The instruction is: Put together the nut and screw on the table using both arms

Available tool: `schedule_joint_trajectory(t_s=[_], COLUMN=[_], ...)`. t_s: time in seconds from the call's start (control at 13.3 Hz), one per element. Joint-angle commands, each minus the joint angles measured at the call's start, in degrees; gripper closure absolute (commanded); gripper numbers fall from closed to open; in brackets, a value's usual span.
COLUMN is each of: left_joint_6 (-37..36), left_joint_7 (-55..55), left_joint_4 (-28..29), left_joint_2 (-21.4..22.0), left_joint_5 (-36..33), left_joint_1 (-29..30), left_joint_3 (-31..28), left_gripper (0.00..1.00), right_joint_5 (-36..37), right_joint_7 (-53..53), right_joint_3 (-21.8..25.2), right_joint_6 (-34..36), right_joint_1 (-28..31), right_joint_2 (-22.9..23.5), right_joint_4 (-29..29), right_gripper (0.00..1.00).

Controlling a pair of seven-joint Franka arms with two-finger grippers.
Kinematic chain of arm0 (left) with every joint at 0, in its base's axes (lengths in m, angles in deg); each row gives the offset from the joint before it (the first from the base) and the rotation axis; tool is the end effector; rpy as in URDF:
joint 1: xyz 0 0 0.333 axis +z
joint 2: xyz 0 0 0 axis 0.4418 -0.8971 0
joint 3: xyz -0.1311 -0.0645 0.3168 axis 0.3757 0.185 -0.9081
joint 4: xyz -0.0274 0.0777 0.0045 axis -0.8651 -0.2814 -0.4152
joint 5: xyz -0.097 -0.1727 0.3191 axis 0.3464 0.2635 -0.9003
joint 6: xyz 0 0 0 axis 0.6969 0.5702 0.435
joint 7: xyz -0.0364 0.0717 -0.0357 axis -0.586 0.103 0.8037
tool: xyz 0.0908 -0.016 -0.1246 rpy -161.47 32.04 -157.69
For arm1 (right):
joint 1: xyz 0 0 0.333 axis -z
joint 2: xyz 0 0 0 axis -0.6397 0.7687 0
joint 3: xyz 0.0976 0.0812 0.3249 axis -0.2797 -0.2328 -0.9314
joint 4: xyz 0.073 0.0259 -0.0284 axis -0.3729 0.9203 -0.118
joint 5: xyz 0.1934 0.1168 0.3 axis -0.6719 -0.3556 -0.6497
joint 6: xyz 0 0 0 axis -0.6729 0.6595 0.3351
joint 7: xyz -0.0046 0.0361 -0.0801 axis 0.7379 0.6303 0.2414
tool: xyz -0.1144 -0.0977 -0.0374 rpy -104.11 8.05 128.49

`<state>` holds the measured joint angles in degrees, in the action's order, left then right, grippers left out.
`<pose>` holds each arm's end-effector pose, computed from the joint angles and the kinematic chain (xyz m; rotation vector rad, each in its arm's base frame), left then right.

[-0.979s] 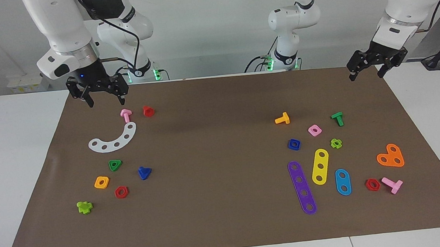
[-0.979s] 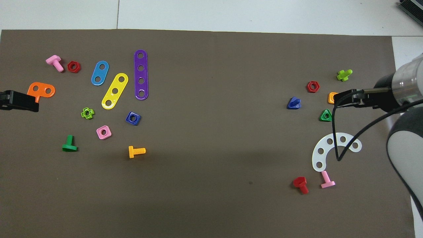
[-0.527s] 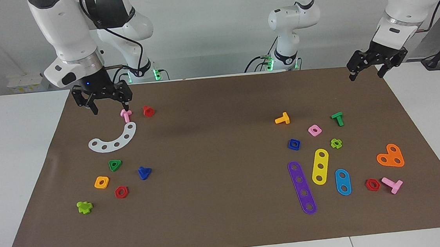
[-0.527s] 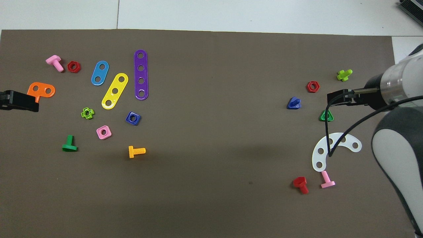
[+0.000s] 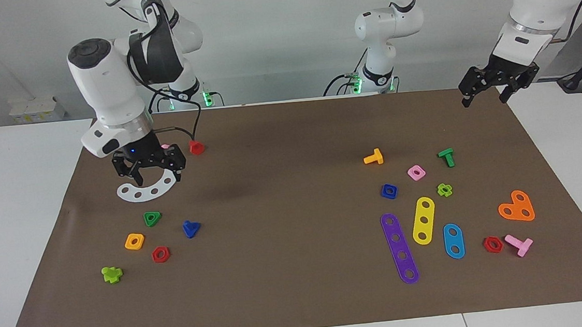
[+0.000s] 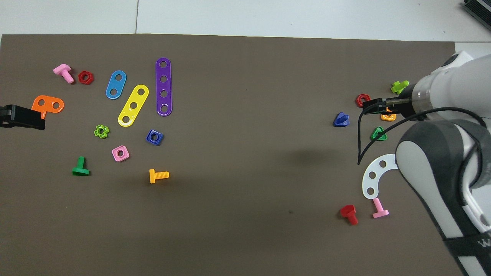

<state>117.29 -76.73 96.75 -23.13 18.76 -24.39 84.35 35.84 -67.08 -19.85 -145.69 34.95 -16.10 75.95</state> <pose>0.5303 0.0014 0.6114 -3.1302 0.0769 -0.0291 0.5897 0.0577 0.4815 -3.1346 -0.0125 -0.1896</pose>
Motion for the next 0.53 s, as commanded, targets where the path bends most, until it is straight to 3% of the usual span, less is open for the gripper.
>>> schedule_joint_trajectory(t_s=[0.0,0.45], left_joint_6=[0.56,0.56], left_joint_7=[0.11,0.11], left_joint_4=[1.41,1.41], left_joint_2=[1.1,1.1], left_joint_5=[-0.45,-0.45], left_joint_1=[0.37,0.37], left_joint_3=[0.3,0.3], left_gripper=[0.0,0.0], right_joint_5=[-0.76,-0.76], right_joint_7=[1.53,1.18], right_joint_3=[-0.39,-0.39], right_joint_6=[-3.54,-11.89], right_joint_1=[0.51,0.33], right_joint_2=[3.45,11.19], right_joint_4=[0.58,0.75], right_gripper=[0.13,0.16])
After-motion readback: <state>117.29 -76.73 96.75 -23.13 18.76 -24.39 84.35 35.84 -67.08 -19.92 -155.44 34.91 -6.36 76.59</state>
